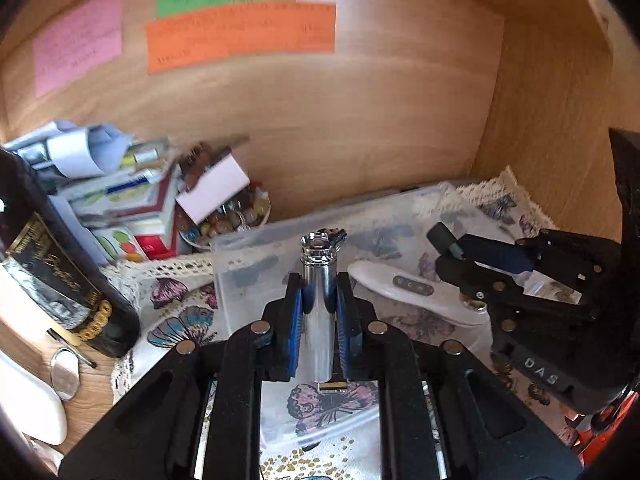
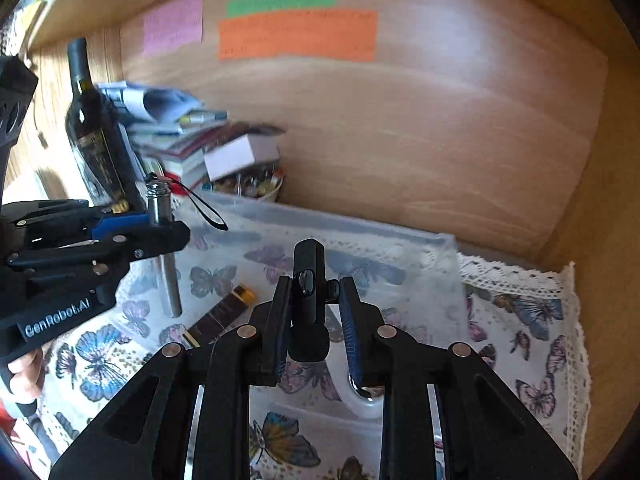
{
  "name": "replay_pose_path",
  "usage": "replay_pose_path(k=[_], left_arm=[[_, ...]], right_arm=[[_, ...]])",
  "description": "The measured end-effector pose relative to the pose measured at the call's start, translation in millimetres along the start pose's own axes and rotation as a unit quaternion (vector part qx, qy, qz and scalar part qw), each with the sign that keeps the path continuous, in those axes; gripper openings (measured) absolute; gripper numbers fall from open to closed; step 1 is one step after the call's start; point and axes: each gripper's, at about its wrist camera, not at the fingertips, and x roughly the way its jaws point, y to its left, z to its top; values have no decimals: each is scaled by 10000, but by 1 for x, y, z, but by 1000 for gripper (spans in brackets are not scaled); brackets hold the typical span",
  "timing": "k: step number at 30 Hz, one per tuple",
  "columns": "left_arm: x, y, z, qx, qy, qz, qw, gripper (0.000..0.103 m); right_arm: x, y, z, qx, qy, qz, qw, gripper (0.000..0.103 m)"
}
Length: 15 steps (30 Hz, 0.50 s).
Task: Organize rigid objects
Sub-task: 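Carry the silver tube into the clear box and open the left tool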
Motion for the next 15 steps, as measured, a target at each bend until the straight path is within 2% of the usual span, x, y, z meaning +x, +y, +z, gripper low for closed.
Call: replay_pose_path(k=[4, 9, 15], left_arm=[[16, 0, -5, 37, 232, 1, 9997, 15], [21, -3, -8, 179, 290, 85, 9994, 15], [21, -7, -8, 227, 280, 148, 9992, 15]], right_arm=[[15, -2, -3, 84, 189, 77, 9998, 21], [31, -1, -7, 52, 489, 198, 9986, 21], [29, 2, -8, -17, 477, 191, 9987, 23]])
